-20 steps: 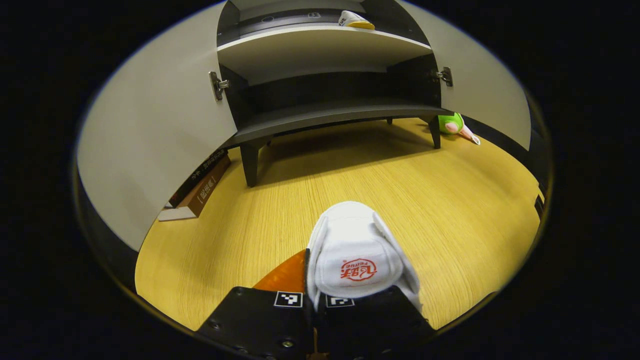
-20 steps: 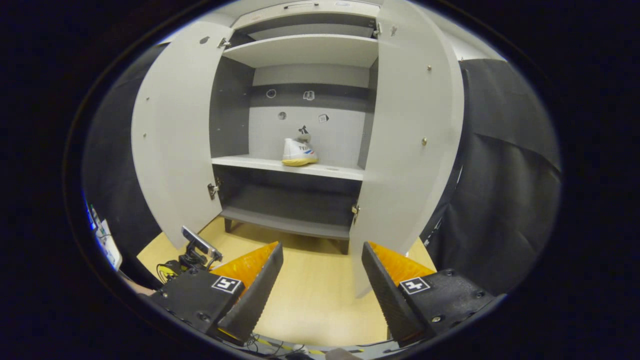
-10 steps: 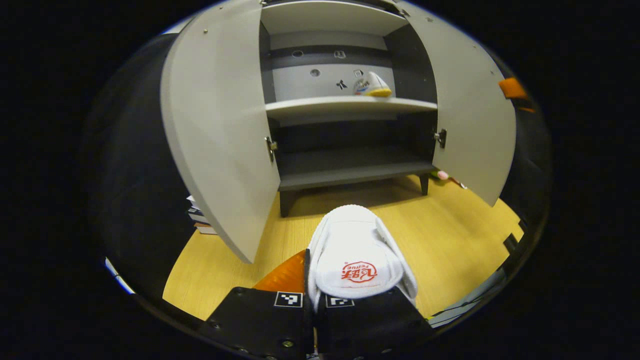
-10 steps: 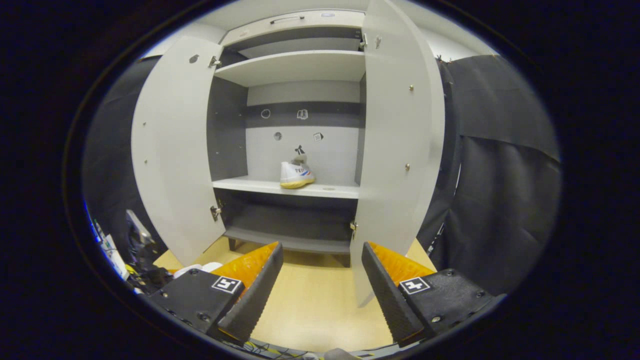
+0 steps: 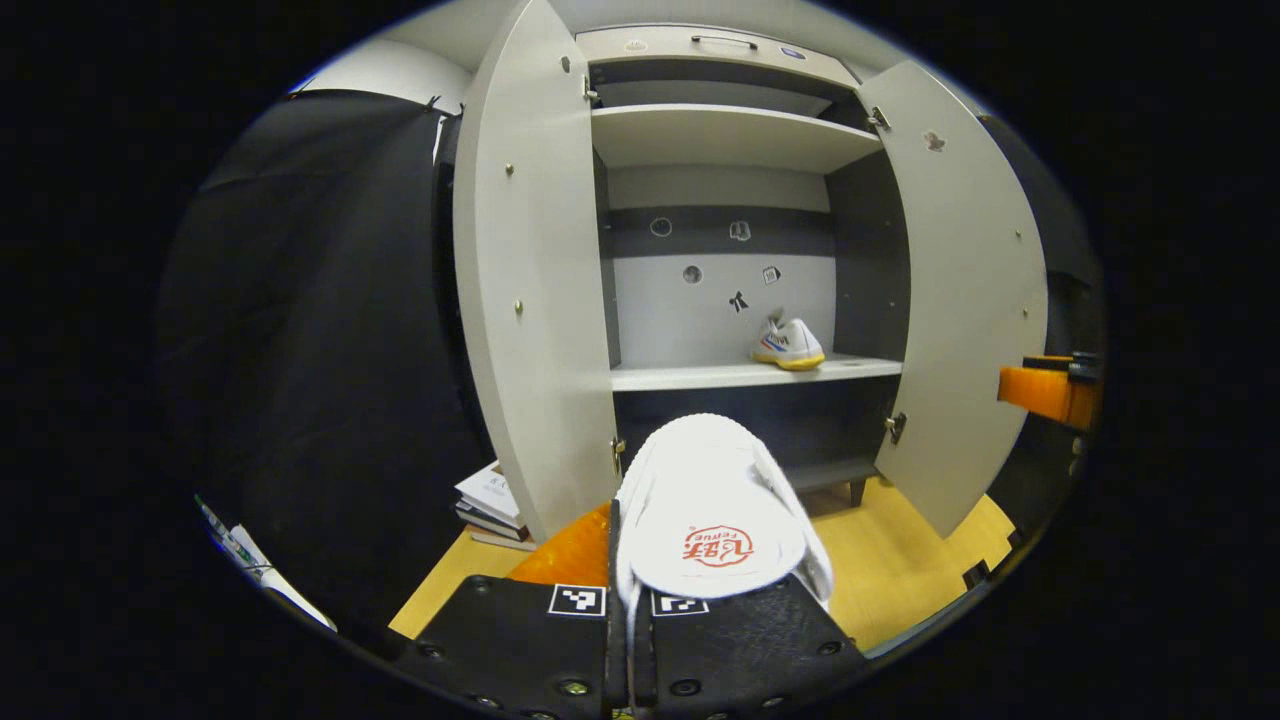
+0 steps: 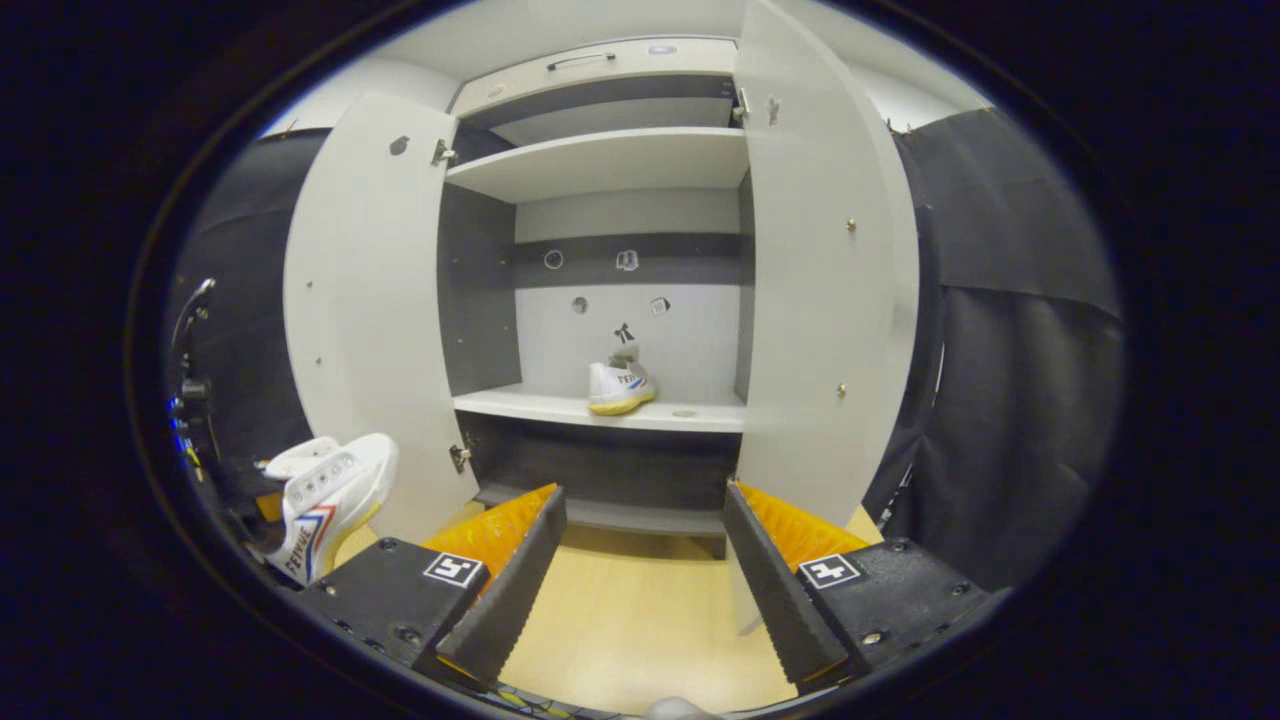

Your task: Grab one shoe with the right hand and put it into the shoe cabinet, grab the other shoe with the left hand and put it into the shoe cabinet; then close the right door with the right hand and the left door with the left hand.

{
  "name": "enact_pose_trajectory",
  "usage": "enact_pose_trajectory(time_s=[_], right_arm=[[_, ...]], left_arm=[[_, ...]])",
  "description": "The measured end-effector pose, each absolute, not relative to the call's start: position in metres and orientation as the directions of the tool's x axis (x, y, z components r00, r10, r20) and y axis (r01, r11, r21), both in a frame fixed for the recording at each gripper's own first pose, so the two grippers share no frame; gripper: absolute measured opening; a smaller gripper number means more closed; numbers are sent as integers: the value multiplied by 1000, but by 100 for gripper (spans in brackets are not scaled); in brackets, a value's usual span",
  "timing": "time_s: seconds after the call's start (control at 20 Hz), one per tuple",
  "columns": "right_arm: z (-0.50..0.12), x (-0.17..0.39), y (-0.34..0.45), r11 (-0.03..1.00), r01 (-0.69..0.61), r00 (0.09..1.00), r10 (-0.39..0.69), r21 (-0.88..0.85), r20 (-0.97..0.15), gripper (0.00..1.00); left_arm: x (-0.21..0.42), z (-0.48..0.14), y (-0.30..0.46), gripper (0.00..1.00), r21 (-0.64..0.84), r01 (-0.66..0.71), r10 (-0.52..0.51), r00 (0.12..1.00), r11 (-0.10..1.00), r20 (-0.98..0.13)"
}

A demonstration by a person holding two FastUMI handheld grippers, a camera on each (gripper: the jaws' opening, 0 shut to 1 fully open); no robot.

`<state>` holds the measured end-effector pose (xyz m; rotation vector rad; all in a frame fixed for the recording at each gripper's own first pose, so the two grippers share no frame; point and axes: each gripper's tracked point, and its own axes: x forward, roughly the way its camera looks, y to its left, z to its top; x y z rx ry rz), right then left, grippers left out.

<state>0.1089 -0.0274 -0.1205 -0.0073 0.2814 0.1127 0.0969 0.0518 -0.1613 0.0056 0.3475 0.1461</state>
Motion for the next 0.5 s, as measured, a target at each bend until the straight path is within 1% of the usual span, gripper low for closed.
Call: enact_pose_trajectory(time_s=[0.2,0.45,0.5], right_arm=[[-118,115,-19,988,-156,950,152,7,-271,100],[-118,124,-20,982,-189,944,186,16,-273,100],[-118,126,-21,981,-191,942,189,18,-276,100]], left_arm=[[165,-118,48,12,28,-146,148,953,989,-263],[277,-72,38,11,22,-137,139,973,990,-182],[299,-68,35,11,22,-142,144,973,990,-183]])
